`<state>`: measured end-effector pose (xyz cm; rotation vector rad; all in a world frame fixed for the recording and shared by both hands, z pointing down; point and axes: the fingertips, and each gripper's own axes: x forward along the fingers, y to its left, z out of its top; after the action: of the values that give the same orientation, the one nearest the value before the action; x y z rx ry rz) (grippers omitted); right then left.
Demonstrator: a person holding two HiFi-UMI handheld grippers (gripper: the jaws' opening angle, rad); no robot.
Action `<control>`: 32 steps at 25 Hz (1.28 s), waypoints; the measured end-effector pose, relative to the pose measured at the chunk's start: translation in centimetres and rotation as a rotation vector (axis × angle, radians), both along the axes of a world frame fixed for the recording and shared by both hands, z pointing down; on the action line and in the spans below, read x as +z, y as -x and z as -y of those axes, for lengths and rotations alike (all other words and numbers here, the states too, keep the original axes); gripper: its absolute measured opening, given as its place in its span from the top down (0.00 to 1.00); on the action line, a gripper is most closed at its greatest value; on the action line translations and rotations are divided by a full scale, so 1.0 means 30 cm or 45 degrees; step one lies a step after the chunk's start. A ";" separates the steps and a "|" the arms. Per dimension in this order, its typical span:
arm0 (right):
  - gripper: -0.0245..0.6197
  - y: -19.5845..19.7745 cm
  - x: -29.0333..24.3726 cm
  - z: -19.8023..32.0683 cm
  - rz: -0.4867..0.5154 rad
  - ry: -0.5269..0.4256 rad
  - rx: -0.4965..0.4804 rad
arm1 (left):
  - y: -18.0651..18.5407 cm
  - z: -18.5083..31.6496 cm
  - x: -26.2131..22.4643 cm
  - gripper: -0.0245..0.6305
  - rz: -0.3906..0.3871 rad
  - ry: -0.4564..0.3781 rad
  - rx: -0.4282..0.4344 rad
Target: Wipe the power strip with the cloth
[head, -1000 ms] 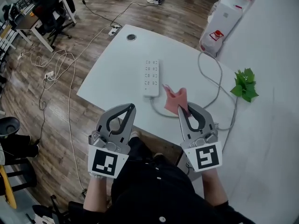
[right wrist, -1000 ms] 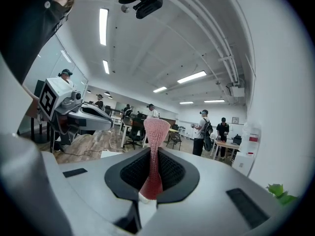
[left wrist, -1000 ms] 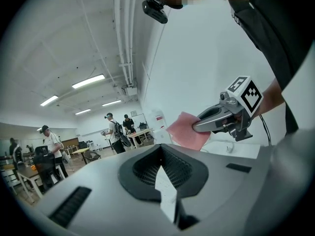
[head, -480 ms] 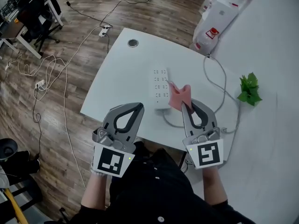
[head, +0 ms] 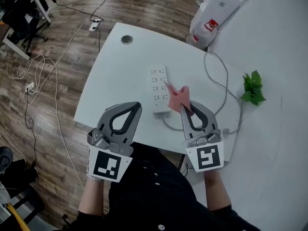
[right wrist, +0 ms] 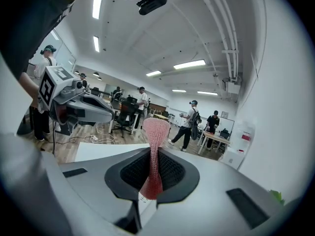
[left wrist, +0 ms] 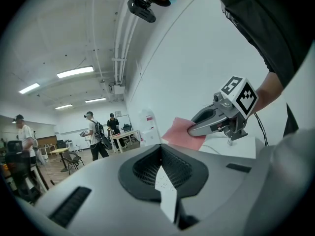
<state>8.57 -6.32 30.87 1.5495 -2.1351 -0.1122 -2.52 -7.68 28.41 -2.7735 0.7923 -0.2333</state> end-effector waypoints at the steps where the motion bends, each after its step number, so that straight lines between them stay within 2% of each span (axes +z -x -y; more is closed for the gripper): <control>1: 0.88 -0.006 0.006 0.007 0.002 0.006 -0.002 | -0.001 0.008 0.002 0.94 0.000 0.007 -0.007; 11: 0.88 -0.111 0.105 0.128 -0.057 0.048 -0.028 | -0.065 0.049 0.066 0.94 -0.002 0.053 -0.066; 15: 0.88 -0.134 0.132 0.214 -0.066 0.004 -0.064 | -0.065 0.055 0.074 0.94 0.005 0.060 -0.101; 22: 0.88 -0.202 0.245 0.367 -0.184 0.065 -0.100 | -0.047 0.054 0.077 0.94 0.012 0.066 -0.182; 32: 0.88 -0.210 0.453 0.573 -0.389 0.201 -0.141 | 0.044 0.048 0.097 0.94 0.039 0.086 -0.312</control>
<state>14.88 -23.50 44.45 1.2371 -1.9367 -0.1996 -3.85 -9.12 31.33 -2.7233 1.1363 -0.3522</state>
